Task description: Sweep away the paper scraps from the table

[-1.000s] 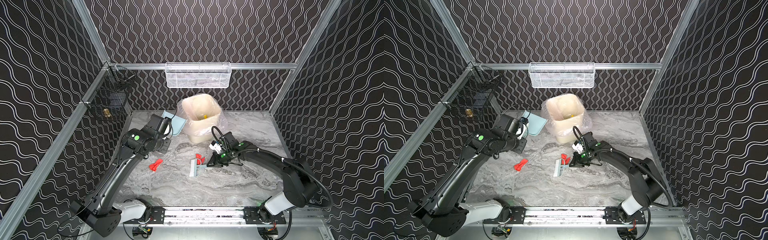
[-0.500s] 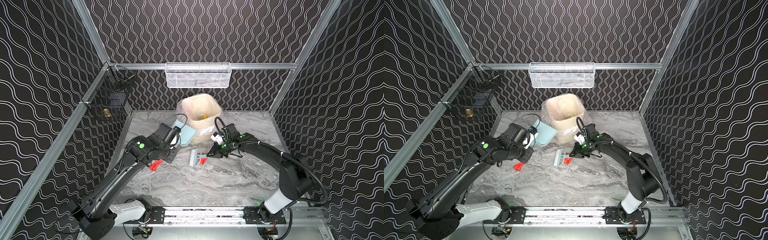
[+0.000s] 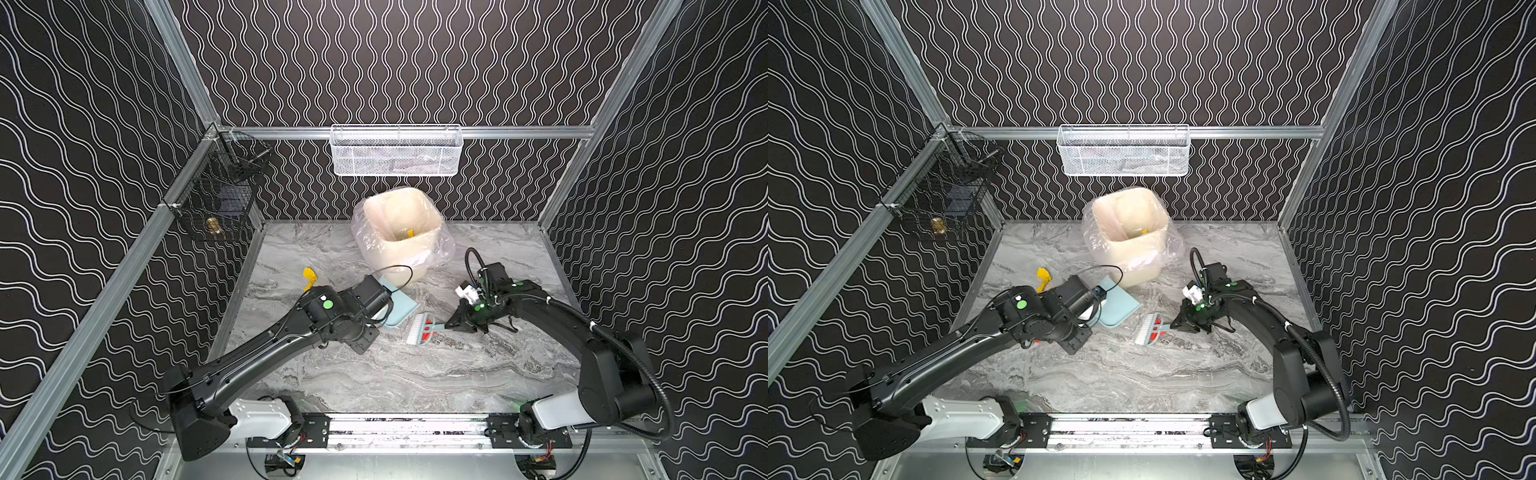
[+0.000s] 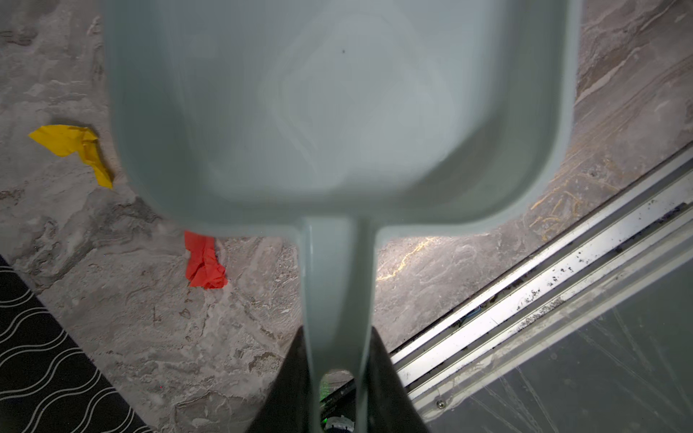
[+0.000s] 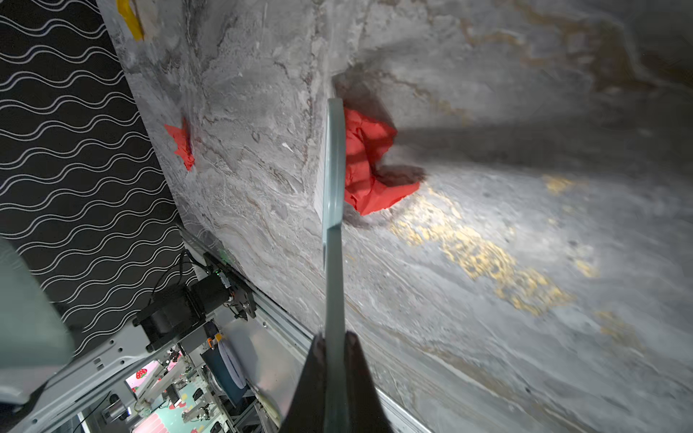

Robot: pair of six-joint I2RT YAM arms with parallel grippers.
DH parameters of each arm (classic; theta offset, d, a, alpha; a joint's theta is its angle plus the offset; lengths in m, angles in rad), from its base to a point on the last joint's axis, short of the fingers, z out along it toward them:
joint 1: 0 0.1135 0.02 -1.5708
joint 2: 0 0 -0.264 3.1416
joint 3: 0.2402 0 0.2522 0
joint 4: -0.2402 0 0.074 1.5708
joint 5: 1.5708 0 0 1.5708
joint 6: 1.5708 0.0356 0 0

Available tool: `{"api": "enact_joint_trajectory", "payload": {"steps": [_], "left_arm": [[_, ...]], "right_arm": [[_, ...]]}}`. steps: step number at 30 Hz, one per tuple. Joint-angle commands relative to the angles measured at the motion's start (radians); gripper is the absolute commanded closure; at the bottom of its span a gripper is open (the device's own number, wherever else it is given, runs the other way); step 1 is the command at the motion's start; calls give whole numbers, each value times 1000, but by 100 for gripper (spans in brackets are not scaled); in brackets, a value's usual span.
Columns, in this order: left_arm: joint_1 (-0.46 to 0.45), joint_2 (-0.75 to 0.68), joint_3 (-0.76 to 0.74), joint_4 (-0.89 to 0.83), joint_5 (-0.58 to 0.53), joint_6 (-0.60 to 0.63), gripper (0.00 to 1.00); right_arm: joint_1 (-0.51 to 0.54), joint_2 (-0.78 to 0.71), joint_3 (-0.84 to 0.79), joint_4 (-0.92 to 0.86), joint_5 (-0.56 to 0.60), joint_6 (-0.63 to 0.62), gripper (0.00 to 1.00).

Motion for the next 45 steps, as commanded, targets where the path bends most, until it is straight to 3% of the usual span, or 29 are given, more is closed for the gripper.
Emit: {"api": "enact_joint_trajectory", "payload": {"steps": [1, 10, 19, 28, 38, 45], "left_arm": [[-36, 20, -30, 48, 26, -26, 100], [-145, 106, -126, 131, 58, -45, 100], [-207, 220, -136, 204, 77, 13, 100], [-209, 292, -149, 300, 117, 37, 100], [-201, 399, -113, 338, 106, 54, 100], [-174, 446, -85, 335, 111, 57, 100]], "right_arm": [[-43, -35, 8, -135, 29, -86, 100], [-116, -54, 228, -333, 116, -190, 100], [-126, 13, 397, -431, 380, -260, 100], [-122, 30, 487, -509, 579, -322, 100], [-33, 106, 540, -525, 714, -338, 100], [51, 157, 569, -521, 745, -333, 100]]}}
